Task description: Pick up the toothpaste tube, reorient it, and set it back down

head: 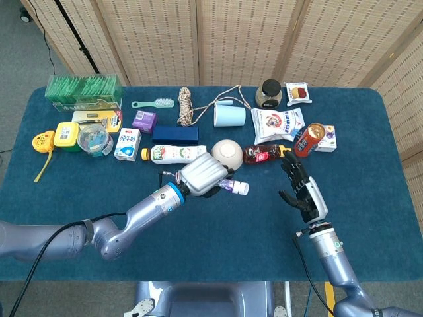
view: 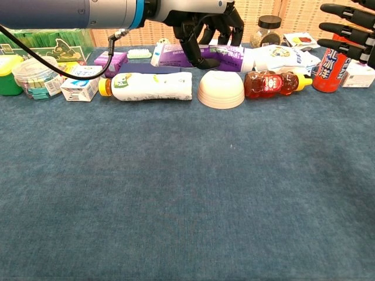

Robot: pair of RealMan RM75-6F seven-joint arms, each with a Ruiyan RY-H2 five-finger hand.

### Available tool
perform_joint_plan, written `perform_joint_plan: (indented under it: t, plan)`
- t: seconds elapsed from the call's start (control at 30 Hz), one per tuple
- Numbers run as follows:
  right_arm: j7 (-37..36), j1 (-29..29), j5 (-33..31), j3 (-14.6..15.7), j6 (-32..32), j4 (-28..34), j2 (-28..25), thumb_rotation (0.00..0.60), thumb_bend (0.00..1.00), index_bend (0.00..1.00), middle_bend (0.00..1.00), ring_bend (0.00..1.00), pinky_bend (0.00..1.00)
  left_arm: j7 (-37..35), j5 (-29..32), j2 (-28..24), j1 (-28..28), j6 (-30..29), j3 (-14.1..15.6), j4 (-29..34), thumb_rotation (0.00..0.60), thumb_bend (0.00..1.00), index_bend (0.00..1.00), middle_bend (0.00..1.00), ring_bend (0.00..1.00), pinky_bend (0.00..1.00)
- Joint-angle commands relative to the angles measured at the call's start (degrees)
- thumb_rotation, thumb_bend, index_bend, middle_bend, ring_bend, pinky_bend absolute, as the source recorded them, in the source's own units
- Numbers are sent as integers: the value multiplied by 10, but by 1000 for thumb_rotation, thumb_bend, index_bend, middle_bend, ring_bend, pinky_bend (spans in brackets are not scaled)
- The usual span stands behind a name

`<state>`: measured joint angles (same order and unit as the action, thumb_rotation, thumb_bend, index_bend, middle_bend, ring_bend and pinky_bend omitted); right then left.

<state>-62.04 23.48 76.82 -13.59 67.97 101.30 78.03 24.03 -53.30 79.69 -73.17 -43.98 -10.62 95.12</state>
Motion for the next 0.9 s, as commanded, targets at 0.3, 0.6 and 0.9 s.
perform_joint_plan:
  t: [0.3, 0.6, 0.9]
  plan:
    - [17, -2, -23, -12, -11, 5, 16, 283, 0, 0, 0, 0, 0, 26, 21, 12, -11, -14, -5, 11, 600, 596, 624, 543, 578, 578]
    - [45, 6, -47, -38, -3, 0, 59, 279, 0, 0, 0, 0, 0, 54, 48, 27, -31, -16, -8, 15, 600, 596, 625, 544, 581, 578]
    - [66, 14, -58, -54, -3, -12, 95, 277, 0, 0, 0, 0, 0, 78, 88, 41, -50, -27, -10, 15, 600, 595, 624, 544, 580, 581]
